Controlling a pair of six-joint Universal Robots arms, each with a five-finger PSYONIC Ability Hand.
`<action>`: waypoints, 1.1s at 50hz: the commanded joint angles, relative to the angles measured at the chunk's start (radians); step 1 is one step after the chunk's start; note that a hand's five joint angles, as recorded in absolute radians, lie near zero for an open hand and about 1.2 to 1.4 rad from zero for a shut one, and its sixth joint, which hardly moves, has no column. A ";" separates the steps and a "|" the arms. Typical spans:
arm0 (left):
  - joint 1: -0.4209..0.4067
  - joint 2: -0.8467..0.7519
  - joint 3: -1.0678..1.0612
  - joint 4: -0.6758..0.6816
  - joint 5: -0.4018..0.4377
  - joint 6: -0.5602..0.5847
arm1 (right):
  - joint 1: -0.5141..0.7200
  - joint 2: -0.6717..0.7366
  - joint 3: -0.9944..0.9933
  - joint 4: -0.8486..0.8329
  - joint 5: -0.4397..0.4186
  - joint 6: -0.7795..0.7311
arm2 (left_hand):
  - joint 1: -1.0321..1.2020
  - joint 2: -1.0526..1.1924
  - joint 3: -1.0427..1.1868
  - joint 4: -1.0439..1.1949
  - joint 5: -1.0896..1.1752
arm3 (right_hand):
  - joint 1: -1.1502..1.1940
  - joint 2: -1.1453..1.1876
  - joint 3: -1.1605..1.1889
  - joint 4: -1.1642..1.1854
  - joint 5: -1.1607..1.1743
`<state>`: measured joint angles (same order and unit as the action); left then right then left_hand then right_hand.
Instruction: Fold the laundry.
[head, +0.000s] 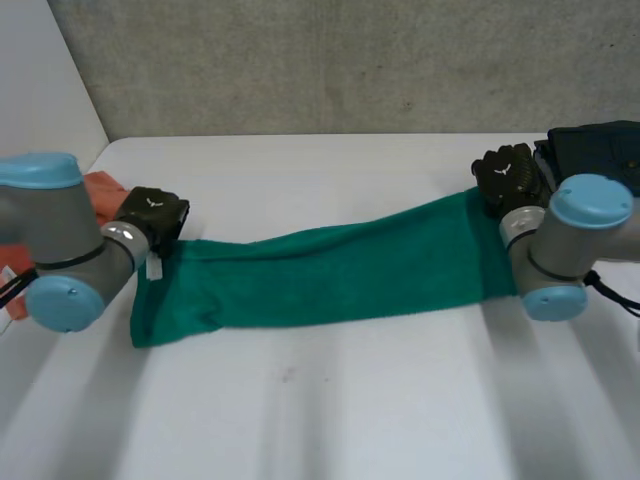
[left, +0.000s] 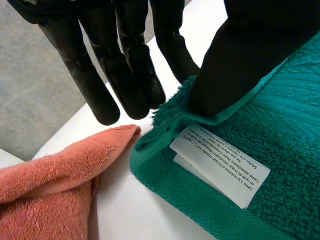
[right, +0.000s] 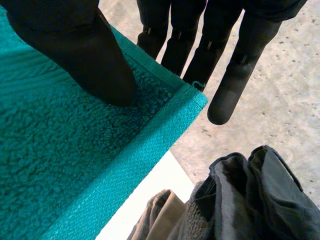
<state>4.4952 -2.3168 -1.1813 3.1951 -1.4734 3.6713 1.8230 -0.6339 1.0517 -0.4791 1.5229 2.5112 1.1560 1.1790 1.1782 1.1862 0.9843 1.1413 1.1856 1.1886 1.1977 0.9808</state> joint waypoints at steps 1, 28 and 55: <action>-0.025 -0.004 0.020 0.078 -0.050 -0.023 | 0.027 0.086 -0.108 0.000 0.074 0.018 | -0.982 -1.005 -1.004 -1.012 -0.984 | -0.967 -1.011 -1.014 -1.023 -0.981; 0.048 0.537 -0.592 0.230 0.123 -0.205 | -0.208 -0.354 0.396 0.508 -0.228 0.110 | -0.982 -1.005 -1.004 -1.012 -0.984 | -0.811 -0.856 -0.859 -0.868 -0.825; 0.064 0.611 -0.676 0.262 0.130 -0.251 | -0.511 -0.458 0.564 0.244 -0.154 -0.129 | -0.982 -1.005 -1.004 -1.012 -0.984 | 0.255 0.211 0.208 0.199 0.241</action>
<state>4.5491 -1.7356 -1.8386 3.4565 -1.3513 3.4298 1.4189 -1.0617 1.5970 -0.2424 1.4147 2.4899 0.1904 0.2096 0.2151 0.2064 0.0495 1.1413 1.1856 1.1886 1.1977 0.9808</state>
